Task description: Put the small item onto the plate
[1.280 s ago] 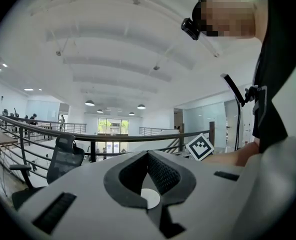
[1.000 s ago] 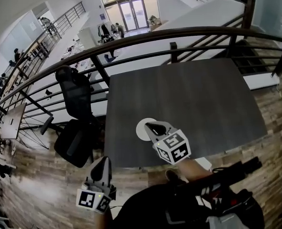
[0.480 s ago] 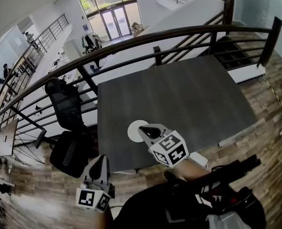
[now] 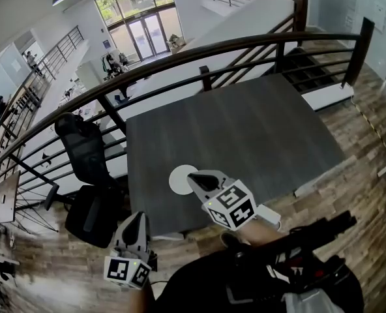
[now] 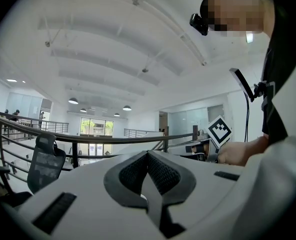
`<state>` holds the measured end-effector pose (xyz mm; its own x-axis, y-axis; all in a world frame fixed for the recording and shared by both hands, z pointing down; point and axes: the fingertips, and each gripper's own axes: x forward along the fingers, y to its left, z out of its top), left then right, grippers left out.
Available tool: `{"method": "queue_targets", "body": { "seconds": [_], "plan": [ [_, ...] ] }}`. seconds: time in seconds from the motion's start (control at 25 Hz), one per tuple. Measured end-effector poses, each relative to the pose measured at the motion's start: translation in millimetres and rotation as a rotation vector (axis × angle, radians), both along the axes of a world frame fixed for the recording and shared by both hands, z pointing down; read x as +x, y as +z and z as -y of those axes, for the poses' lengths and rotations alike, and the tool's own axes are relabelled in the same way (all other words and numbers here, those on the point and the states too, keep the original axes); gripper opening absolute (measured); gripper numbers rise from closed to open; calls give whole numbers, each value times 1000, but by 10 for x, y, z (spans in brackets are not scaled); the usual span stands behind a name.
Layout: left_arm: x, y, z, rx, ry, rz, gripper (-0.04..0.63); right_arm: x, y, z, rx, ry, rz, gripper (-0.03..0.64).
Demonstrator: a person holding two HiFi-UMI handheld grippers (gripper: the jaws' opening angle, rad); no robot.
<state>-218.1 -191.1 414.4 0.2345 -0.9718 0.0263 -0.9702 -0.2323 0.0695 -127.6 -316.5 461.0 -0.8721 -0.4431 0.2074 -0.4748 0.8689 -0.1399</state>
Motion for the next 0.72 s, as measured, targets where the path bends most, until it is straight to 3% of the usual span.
{"method": "queue_targets", "body": {
  "seconds": [0.16,0.32,0.72],
  "plan": [
    [-84,89,-37,-29,-23,32,5,-6,-23,-20,8,5,4,2],
    [-42,21,-29,-2,-4,6,5,-3,-42,-19,8,10,6,2],
    [-96,97,-40,-24,-24,27,5,-19,-67,-9,12,7,14,2]
  ]
}}
